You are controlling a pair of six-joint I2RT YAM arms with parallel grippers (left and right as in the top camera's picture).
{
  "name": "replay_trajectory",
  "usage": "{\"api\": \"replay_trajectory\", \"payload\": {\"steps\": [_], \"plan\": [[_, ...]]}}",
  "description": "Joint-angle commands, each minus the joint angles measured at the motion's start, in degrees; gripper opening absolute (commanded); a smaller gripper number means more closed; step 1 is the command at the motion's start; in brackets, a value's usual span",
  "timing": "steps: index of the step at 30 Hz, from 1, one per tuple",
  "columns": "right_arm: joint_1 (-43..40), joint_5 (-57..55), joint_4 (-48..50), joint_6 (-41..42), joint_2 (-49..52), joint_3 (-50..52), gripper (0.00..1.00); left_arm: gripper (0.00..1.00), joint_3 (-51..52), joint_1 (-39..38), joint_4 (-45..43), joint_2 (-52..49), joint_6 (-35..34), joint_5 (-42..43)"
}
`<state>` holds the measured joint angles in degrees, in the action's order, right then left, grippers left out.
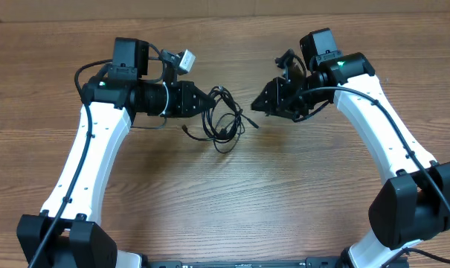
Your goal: Untangle cables
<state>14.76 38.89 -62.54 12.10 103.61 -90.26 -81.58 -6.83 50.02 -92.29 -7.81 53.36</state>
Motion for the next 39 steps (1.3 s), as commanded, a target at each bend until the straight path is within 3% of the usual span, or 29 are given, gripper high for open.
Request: {"api": "replay_trajectory", "payload": {"steps": [1,5,7,11,15,19,20,21,22,25,32,36,39], "plan": [[0.35,4.39,0.13,-5.14,-0.04,0.17,0.56,0.04,-1.03,2.58,-0.94,1.01,7.87,9.31],[1.73,4.11,1.40,-4.20,-0.04,0.17,0.59,0.04,-1.03,4.20,-0.98,0.92,11.08,17.90],[3.87,4.90,2.16,1.38,-0.04,0.17,0.59,0.04,-1.03,4.17,-0.98,0.90,11.06,18.23],[10.38,1.01,10.71,21.24,-0.02,0.20,0.52,0.04,-1.03,4.02,-0.92,0.90,10.23,17.51],[13.44,-3.23,15.10,27.15,0.04,0.20,0.45,0.04,-1.03,4.02,-0.76,0.90,9.09,16.57],[15.69,-14.95,17.29,28.44,0.09,0.20,0.41,0.04,-1.03,3.39,-0.74,0.90,8.44,16.57],[15.80,-15.34,17.29,28.39,0.09,0.20,0.35,0.04,-1.03,3.30,-0.74,0.90,8.41,16.57],[15.82,-14.97,17.62,28.37,0.07,0.20,0.11,0.04,-1.03,3.28,-0.74,0.90,8.44,16.55],[15.80,-14.32,17.94,28.15,0.00,0.17,0.04,0.04,-1.03,3.28,-0.74,0.90,8.44,16.41],[15.15,-5.16,21.20,23.93,-2.56,0.17,0.04,0.04,-1.03,3.28,-0.72,0.90,4.13,10.56],[12.20,-4.15,15.32,18.99,-21.62,0.17,0.04,0.04,-1.03,3.28,-0.76,0.90,-4.22,-4.28],[12.11,0.81,18.75,12.76,-31.28,0.17,0.04,0.04,-1.03,3.28,-0.55,0.87,-5.90,-7.52],[12.11,-5.29,15.02,12.07,-35.87,0.17,0.04,0.04,-1.03,3.28,-0.63,0.87,-6.03,-7.50]]}}
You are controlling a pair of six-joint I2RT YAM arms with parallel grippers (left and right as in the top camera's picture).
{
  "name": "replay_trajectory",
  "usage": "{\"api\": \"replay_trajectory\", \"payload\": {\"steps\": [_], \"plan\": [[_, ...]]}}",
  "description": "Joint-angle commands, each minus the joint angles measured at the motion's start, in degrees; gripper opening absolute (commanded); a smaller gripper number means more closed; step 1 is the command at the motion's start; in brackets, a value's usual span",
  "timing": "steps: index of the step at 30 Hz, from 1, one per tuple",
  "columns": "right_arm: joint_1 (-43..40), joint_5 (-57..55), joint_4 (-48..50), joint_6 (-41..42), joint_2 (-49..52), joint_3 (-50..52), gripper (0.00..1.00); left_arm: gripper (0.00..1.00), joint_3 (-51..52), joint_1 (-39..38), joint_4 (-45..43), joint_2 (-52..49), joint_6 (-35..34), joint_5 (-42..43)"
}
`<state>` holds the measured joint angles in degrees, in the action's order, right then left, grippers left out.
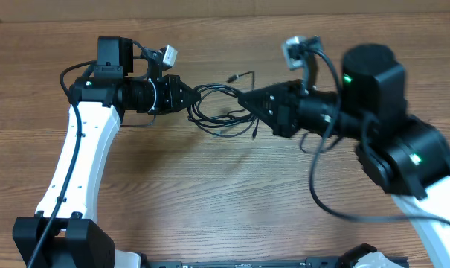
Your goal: Untangle cables
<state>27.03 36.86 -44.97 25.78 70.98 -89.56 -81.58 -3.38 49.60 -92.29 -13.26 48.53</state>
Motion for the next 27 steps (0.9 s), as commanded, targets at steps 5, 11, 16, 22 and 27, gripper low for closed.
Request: {"api": "replay_trajectory", "payload": {"steps": [5,11,16,22,27], "plan": [[-0.15,-27.93,-22.69,6.80,-0.24,-0.50,0.05,0.04,-1.03,-0.02,-3.41,0.87,-0.46,-2.62],[0.00,-26.05,-29.29,6.99,9.90,-0.50,0.11,0.04,-1.09,-0.02,-18.05,1.05,-0.52,10.75],[0.00,-23.87,-25.77,3.04,13.92,-0.50,0.47,0.04,-1.18,-0.22,-23.06,1.44,-3.50,17.46],[0.00,-18.73,-16.74,-2.54,14.01,-0.50,0.70,0.04,-1.14,-2.27,-6.40,1.44,-3.54,5.05],[0.02,-11.82,-16.83,-15.37,14.03,-0.50,0.74,0.04,-1.11,-2.99,-0.02,1.44,-28.35,-1.11]]}}
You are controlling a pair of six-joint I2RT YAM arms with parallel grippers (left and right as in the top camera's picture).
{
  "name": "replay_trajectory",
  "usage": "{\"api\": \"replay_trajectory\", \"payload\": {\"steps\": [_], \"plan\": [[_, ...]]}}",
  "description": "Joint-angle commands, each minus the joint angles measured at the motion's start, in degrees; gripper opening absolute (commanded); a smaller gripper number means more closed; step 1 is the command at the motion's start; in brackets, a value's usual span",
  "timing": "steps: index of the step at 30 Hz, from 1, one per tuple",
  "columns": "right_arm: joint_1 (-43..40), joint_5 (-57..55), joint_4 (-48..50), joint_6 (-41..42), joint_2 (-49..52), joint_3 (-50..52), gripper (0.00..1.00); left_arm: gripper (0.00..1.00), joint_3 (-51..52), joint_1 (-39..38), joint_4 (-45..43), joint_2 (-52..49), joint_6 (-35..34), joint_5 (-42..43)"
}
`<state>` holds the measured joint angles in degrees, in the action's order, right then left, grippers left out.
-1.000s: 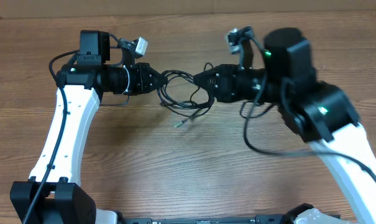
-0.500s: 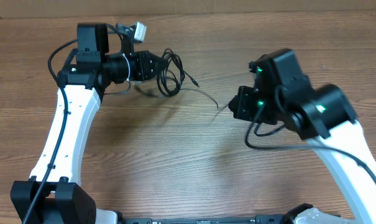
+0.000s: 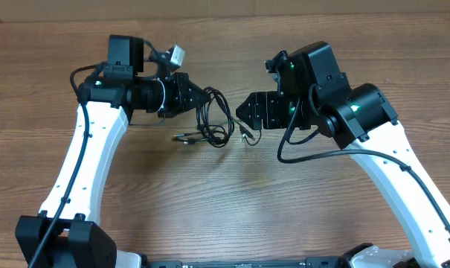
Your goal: Untangle cables
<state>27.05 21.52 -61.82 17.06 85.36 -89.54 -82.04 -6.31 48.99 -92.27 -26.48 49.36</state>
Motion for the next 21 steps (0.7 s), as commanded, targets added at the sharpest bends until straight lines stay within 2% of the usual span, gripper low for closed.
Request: {"api": "replay_trajectory", "payload": {"steps": [1,3,5,6,10,15,18,21], "plan": [[0.00,4.85,-0.20,-9.03,-0.35,-0.52,0.75,0.04,-0.66,-0.09,1.20,1.42,-23.37,-1.95],[0.07,5.60,-0.59,-10.78,-0.35,-0.52,0.75,0.04,-0.66,-0.09,2.89,1.42,-35.50,-1.99],[1.16,5.60,-0.59,-10.40,-0.22,-0.52,0.76,0.04,-0.66,-0.04,3.30,1.42,-42.66,-3.52],[2.05,5.62,-0.37,-9.11,0.04,-0.52,0.76,0.04,-0.68,-0.07,3.30,1.42,-46.27,-7.85],[5.11,5.49,1.16,-0.79,2.36,-0.52,0.72,0.04,-0.68,-0.20,3.28,1.42,-52.02,-16.79],[9.38,-2.73,2.12,19.80,8.98,-0.52,0.62,0.04,-0.66,-0.92,3.50,1.42,-58.90,-27.45],[10.58,-2.45,5.31,25.62,13.27,-0.52,0.58,0.05,-0.66,-0.92,3.52,1.42,-58.90,-28.37],[12.39,-3.72,9.44,26.69,16.13,-0.52,0.50,0.04,-0.66,-1.27,3.50,1.40,-60.19,-29.00]]}}
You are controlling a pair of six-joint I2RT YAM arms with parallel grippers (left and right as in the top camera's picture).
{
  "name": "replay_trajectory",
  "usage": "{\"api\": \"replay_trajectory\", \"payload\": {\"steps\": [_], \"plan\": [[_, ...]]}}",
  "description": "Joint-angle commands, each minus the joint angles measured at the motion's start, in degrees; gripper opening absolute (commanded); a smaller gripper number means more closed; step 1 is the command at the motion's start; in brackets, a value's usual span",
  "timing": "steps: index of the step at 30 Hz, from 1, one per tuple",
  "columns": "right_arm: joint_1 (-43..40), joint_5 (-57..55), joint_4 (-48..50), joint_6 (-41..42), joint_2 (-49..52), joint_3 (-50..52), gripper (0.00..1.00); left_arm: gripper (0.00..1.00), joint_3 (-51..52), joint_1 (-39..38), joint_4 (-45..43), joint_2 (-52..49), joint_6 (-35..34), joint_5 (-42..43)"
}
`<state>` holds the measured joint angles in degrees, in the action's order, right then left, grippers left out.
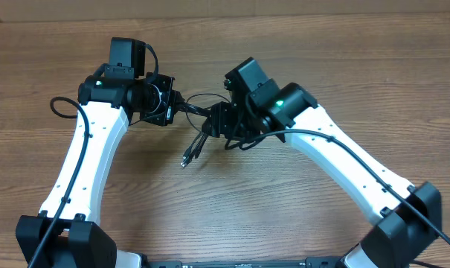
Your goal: Untangle cables
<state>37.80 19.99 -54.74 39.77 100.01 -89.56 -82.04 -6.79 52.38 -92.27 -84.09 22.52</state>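
Observation:
A bundle of thin black cables [197, 140] hangs between my two grippers above the wooden table [232, 208]. Its plug ends [187, 158] dangle down to the left, and one loop [202, 97] arches behind. My left gripper [181, 109] is shut on the strands at the bundle's left end. Close on the right, my right gripper [211, 123] points left; the strands converge at its tip and it looks shut on them. The overhead view hides the fingertips of both.
The left arm's own grey cable [58, 109] loops out beside its wrist. The right arm's white link [344, 160] crosses the table diagonally from the lower right.
My right gripper has moved left from a spot apart from the cables and now sits at the bundle. The coil has been drawn into a tight hanging bunch, and the left wrist has turned.
First the left gripper held a loose coil while the right gripper stood apart on the right. Then both were at the coil, which was spread between them. Then the right had backed off. Now both meet at the bunched cables.

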Motion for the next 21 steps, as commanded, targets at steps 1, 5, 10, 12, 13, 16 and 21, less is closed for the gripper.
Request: {"api": "replay_trajectory", "payload": {"steps": [1,5,10,12,13,16,21], "plan": [[2.05,-3.72,2.99,5.55,2.32,-0.50,0.46,0.04,-0.66,-0.79,0.11,1.40,-3.23,-2.12],[2.27,-5.25,3.65,5.77,3.91,-0.50,0.27,0.04,-0.66,-0.74,0.11,1.40,-2.82,-2.10],[2.38,-7.13,3.69,5.49,4.55,-0.50,0.28,0.04,-0.66,-0.90,0.11,1.40,-2.01,-0.35],[2.56,-7.10,3.76,5.40,5.75,-0.50,0.28,0.04,-0.66,-1.05,0.13,1.40,-0.09,0.87],[2.60,-7.10,3.76,5.25,6.23,-0.50,0.22,0.04,-0.63,-1.14,0.15,1.40,0.59,0.79],[2.40,-4.20,2.91,-0.02,5.57,-0.74,0.04,0.04,-0.61,-1.11,0.31,1.40,5.92,-0.07],[-3.61,-0.57,-8.44,-12.72,-6.56,-7.23,0.04,0.04,-0.61,-1.18,1.79,1.40,40.65,-5.05]]}}
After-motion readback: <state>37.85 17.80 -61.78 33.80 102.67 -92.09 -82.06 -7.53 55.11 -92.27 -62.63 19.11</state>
